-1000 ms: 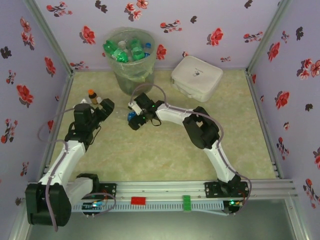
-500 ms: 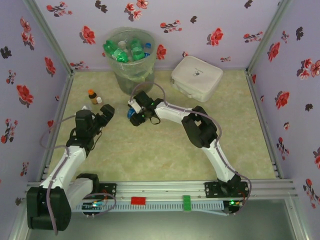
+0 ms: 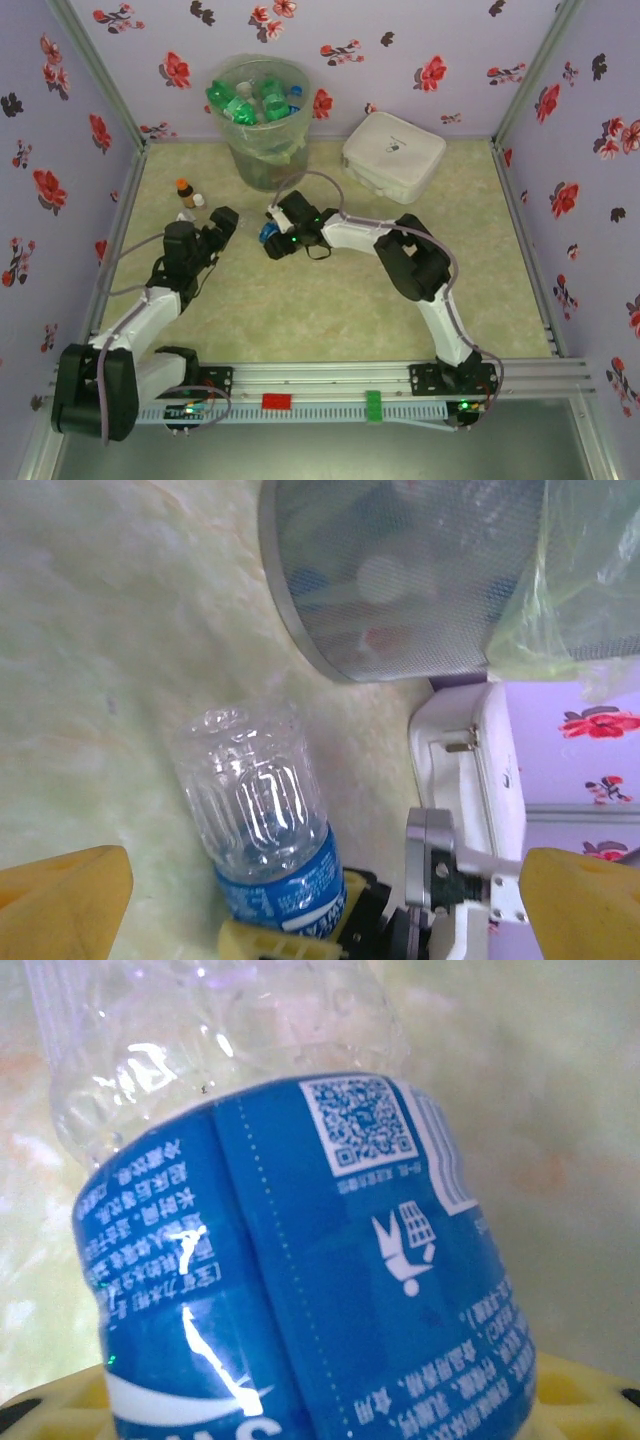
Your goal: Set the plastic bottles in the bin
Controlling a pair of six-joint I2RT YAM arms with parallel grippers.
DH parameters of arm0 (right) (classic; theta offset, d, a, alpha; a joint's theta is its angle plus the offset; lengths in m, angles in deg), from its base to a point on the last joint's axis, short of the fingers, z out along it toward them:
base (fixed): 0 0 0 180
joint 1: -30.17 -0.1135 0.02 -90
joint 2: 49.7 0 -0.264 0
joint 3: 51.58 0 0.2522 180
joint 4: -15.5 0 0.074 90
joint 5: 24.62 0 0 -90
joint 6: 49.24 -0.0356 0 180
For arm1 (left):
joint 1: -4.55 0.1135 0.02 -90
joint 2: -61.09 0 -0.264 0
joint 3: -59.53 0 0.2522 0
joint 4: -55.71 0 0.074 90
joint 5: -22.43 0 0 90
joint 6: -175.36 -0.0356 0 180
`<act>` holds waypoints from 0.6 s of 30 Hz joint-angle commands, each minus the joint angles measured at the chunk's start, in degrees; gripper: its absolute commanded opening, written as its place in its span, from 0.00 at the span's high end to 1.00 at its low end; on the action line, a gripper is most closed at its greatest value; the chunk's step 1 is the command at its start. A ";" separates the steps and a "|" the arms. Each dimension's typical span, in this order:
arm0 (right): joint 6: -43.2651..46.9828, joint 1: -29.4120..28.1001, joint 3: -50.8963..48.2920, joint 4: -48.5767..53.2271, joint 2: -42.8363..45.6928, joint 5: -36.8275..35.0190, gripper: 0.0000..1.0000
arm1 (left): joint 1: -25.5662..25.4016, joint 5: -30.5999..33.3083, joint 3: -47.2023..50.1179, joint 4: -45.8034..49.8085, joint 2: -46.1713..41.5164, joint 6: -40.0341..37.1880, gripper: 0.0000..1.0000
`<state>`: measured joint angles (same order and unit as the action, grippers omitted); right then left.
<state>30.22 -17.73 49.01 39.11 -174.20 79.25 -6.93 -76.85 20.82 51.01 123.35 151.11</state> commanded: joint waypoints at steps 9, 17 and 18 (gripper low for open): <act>-17.20 -0.27 -18.82 -19.09 17.05 3.34 0.67 | -10.26 3.28 -2.75 -7.39 6.71 1.01 0.00; -17.42 -0.28 -20.61 -22.67 18.12 7.64 0.66 | -12.42 3.65 -5.83 -9.33 10.75 0.61 0.00; -17.85 -0.29 -20.85 -23.33 18.16 8.07 0.66 | -12.51 3.65 -6.20 -9.47 11.08 0.44 0.00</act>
<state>14.15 -17.82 29.36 19.52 -157.48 84.41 -19.08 -74.62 16.78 44.06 133.56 152.73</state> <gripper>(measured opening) 0.575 0.997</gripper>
